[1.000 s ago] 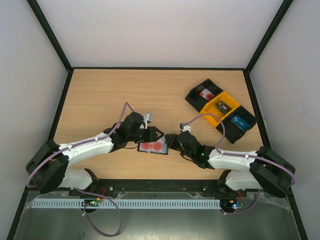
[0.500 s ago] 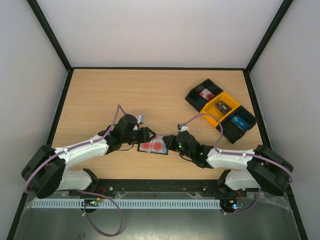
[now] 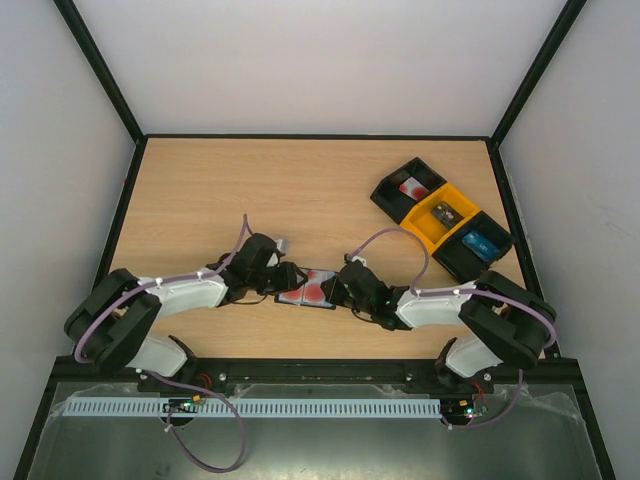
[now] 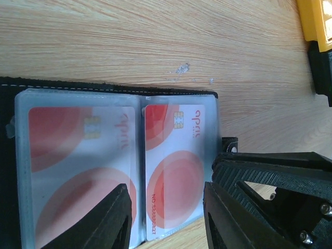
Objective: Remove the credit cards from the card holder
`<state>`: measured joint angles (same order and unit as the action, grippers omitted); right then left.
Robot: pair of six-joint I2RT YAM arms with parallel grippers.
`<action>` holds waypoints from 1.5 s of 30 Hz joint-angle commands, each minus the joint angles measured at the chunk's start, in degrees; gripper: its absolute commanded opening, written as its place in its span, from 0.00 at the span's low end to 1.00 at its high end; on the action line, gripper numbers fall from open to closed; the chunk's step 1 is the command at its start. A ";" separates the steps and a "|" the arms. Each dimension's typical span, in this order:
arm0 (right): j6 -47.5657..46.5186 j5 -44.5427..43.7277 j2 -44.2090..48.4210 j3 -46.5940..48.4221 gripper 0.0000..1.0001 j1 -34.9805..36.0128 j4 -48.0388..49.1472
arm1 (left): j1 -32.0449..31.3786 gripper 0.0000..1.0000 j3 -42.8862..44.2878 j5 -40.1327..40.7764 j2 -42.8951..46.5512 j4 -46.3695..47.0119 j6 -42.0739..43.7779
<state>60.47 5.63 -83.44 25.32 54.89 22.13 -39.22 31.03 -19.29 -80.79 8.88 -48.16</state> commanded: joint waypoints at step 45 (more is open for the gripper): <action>0.88 -1.08 -8.44 -1.42 0.06 0.37 3.47 | 5.38 0.02 -5.08 -11.58 -8.41 12.89 -0.44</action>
<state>60.95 5.67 -90.11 24.86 54.89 29.02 -34.39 27.24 -31.31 -90.37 23.66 -49.30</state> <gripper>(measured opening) 0.061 0.027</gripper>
